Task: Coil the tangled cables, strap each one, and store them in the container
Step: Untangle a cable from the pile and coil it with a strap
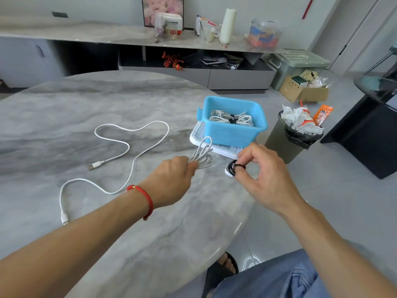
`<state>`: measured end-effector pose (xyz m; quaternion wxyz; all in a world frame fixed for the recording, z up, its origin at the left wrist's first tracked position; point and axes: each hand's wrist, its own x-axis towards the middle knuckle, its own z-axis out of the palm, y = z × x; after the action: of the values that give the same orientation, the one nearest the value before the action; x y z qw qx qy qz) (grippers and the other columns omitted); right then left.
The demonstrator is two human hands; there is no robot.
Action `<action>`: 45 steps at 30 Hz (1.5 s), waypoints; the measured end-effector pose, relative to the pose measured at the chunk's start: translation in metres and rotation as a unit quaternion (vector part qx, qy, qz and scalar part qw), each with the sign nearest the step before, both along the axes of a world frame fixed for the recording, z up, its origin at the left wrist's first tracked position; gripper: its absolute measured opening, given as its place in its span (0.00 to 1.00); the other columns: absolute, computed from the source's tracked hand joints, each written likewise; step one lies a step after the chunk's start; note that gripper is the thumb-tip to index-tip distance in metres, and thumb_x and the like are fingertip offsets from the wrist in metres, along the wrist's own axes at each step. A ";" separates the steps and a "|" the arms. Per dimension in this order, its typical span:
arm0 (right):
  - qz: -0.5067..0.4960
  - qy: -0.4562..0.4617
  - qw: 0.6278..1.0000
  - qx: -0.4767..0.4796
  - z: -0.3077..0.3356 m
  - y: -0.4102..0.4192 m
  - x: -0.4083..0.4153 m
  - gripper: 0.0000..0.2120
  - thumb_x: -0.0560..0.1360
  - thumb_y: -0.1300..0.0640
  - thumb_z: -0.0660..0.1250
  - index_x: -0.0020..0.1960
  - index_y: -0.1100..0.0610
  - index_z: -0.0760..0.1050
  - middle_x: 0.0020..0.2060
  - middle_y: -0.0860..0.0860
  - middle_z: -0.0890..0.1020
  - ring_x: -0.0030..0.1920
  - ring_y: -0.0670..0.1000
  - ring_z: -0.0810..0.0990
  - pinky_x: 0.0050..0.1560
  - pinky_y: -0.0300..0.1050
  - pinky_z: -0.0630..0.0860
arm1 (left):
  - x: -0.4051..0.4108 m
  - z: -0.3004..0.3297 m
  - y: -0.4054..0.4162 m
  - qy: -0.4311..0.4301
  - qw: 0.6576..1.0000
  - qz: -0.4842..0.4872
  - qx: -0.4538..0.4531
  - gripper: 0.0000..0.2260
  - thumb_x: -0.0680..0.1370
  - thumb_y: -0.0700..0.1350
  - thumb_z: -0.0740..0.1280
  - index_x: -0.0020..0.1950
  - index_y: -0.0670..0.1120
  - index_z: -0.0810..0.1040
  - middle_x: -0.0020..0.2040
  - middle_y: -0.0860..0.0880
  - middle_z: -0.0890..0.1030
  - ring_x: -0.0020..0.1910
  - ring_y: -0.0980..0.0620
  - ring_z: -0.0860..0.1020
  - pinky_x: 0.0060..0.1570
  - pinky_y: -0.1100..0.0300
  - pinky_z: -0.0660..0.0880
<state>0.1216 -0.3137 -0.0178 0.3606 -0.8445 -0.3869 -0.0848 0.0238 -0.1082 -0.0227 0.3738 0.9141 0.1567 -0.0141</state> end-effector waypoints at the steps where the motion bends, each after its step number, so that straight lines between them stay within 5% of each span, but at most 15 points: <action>1: 0.003 0.013 1.000 0.010 0.001 0.005 -0.008 0.03 0.73 0.54 0.68 0.44 0.52 0.75 0.42 0.42 0.81 0.48 0.43 0.80 0.54 0.32 0.70 | 0.000 -0.001 0.001 0.000 1.000 0.000 0.007 0.16 0.85 0.51 0.54 0.40 0.47 0.69 0.46 0.43 0.80 0.43 0.43 0.75 0.41 0.55 0.66; 4: 0.018 0.003 1.000 0.020 0.000 0.016 -0.022 0.05 0.75 0.60 0.71 0.47 0.52 0.76 0.41 0.41 0.82 0.47 0.40 0.80 0.53 0.30 0.69 | -0.001 -0.002 0.003 0.001 1.000 0.002 0.015 0.15 0.85 0.51 0.54 0.42 0.46 0.69 0.46 0.42 0.80 0.43 0.45 0.73 0.40 0.57 0.64; 9: 0.009 -0.056 0.998 0.014 -0.008 0.018 -0.029 0.06 0.77 0.58 0.73 0.49 0.49 0.78 0.34 0.43 0.81 0.49 0.43 0.76 0.59 0.47 0.69 | -0.001 -0.002 0.003 0.004 0.999 -0.002 0.033 0.15 0.85 0.50 0.54 0.45 0.43 0.71 0.47 0.39 0.80 0.47 0.41 0.75 0.41 0.55 0.64; 14: 0.021 -0.107 0.993 0.056 -0.012 0.017 -0.034 0.02 0.76 0.56 0.74 0.49 0.50 0.83 0.30 0.45 0.74 0.45 0.46 0.77 0.56 0.42 0.71 | 0.000 -0.002 0.002 0.013 0.999 -0.014 0.043 0.15 0.86 0.50 0.53 0.46 0.43 0.71 0.49 0.39 0.79 0.47 0.41 0.74 0.43 0.54 0.65; 19: 0.019 0.076 0.989 0.128 -0.017 0.026 -0.035 0.04 0.79 0.57 0.73 0.48 0.50 0.80 0.24 0.45 0.65 0.27 0.46 0.65 0.33 0.36 0.66 | -0.001 -0.003 0.000 0.019 0.998 -0.019 0.060 0.15 0.85 0.51 0.54 0.46 0.44 0.71 0.47 0.40 0.78 0.43 0.43 0.71 0.40 0.55 0.62; 26: -0.027 0.271 0.939 0.210 -0.027 0.063 -0.049 0.06 0.82 0.55 0.68 0.50 0.49 0.82 0.30 0.45 0.80 0.27 0.47 0.74 0.30 0.39 0.71 | -0.002 -0.003 -0.004 0.002 0.993 -0.047 0.105 0.12 0.85 0.48 0.55 0.44 0.47 0.66 0.41 0.47 0.73 0.42 0.41 0.73 0.41 0.53 0.67; 31: -0.051 0.307 0.922 0.231 -0.030 0.072 -0.057 0.08 0.83 0.56 0.65 0.53 0.48 0.83 0.36 0.48 0.84 0.25 0.50 0.75 0.31 0.41 0.74 | -0.001 -0.002 0.000 0.007 0.994 -0.051 0.099 0.12 0.83 0.41 0.55 0.40 0.48 0.65 0.35 0.53 0.68 0.39 0.46 0.70 0.39 0.57 0.65; 39: -0.123 0.241 0.931 0.246 -0.027 0.076 -0.061 0.08 0.79 0.50 0.73 0.44 0.52 0.78 0.28 0.46 0.83 0.26 0.45 0.78 0.32 0.43 0.73 | -0.003 0.015 0.012 0.004 0.990 -0.128 -0.057 0.16 0.85 0.51 0.56 0.44 0.42 0.74 0.37 0.50 0.75 0.25 0.59 0.69 0.25 0.70 0.65; 45: -0.134 0.245 0.919 0.279 -0.022 0.079 -0.065 0.08 0.78 0.49 0.73 0.43 0.50 0.78 0.28 0.48 0.83 0.26 0.47 0.79 0.35 0.47 0.74 | -0.007 0.027 0.017 0.023 0.962 -0.141 -0.231 0.15 0.84 0.47 0.57 0.42 0.43 0.74 0.32 0.52 0.68 0.28 0.52 0.61 0.26 0.60 0.60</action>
<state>0.0564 -0.2351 -0.0394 0.6501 -0.7481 -0.1303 -0.0276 0.0165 -0.0915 0.0047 0.5651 0.8153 0.0271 -0.1236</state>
